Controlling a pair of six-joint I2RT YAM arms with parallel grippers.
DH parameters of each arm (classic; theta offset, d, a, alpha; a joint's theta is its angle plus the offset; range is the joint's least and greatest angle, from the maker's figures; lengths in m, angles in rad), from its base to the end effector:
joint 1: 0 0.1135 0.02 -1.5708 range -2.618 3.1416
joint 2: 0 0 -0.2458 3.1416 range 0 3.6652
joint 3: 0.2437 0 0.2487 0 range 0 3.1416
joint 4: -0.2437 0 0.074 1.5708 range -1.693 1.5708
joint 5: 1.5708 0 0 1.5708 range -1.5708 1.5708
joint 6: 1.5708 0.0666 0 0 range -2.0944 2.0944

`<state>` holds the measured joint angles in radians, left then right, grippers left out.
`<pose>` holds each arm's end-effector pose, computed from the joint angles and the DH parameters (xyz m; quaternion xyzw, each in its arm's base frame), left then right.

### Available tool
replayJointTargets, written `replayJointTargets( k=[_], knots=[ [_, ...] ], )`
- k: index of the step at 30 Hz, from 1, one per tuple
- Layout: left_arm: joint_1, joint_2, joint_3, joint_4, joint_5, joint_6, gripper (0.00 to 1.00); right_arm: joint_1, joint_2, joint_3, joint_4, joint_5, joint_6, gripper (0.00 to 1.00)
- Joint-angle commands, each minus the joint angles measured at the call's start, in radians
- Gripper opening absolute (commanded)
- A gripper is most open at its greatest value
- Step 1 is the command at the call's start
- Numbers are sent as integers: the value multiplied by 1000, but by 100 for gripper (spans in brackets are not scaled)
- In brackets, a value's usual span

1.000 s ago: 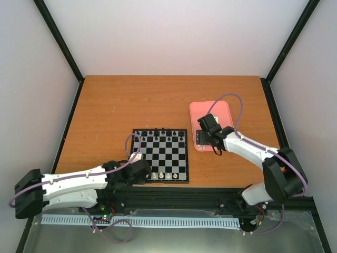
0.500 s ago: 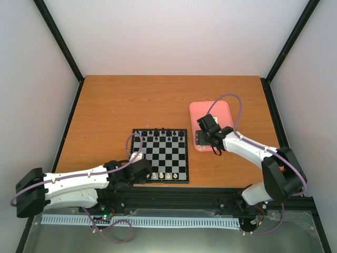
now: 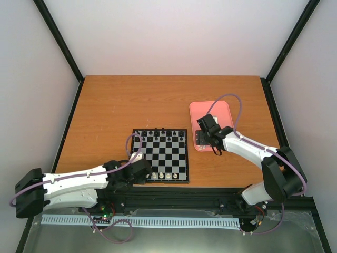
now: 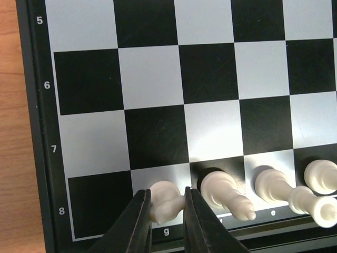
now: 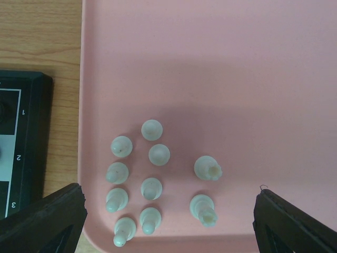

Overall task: Set up the chess pieces on the board
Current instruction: Place the chess piece on the chessboard.

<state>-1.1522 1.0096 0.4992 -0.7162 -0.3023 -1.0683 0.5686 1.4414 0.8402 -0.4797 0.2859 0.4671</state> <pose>0.0895 -0.1523 0.1265 0.0151 0.9742 -0.0857 0.2081 0.2512 0.1382 0.1485 -0.0142 0.9608 -0.0013 0.2770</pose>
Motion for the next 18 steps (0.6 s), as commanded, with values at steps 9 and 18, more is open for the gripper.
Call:
replayJointTargets(
  k=[9,18],
  knots=[
    [-16,-19,24,-74,26,27,15,13,7,11,0,32,0,100],
    [-15,-20,30,-64,23,36,30,14,9,11,1,32,0,100]
  ],
)
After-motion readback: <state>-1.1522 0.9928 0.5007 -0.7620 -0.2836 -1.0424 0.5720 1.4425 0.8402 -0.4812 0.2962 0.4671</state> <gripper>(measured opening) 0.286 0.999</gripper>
